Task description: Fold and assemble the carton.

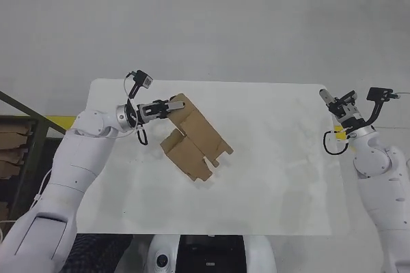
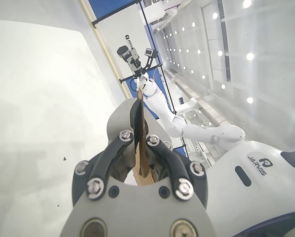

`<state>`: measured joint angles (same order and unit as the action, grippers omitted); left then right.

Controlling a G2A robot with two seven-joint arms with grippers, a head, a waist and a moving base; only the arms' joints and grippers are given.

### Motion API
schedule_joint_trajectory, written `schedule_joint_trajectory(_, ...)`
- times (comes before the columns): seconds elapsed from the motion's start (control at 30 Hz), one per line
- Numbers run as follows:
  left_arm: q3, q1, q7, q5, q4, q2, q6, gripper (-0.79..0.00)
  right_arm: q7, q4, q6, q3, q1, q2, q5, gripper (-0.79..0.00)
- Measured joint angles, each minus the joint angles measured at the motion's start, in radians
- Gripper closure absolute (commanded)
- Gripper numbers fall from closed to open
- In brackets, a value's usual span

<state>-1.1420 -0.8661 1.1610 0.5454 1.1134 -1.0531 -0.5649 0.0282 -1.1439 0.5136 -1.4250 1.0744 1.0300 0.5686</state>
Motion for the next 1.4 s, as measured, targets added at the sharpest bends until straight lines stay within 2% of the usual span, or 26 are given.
schedule_joint_trajectory(0.3,0.011,0.01,0.034,-0.009,-0.016,-0.003,0.014,0.0,0.0,0.0,0.0,0.0,0.0,0.0,0.0,-0.785)
schedule_joint_trajectory(1.4,0.011,0.01,0.034,-0.009,-0.015,-0.003,0.014,0.0,0.0,0.0,0.0,0.0,0.0,0.0,0.0,-0.785)
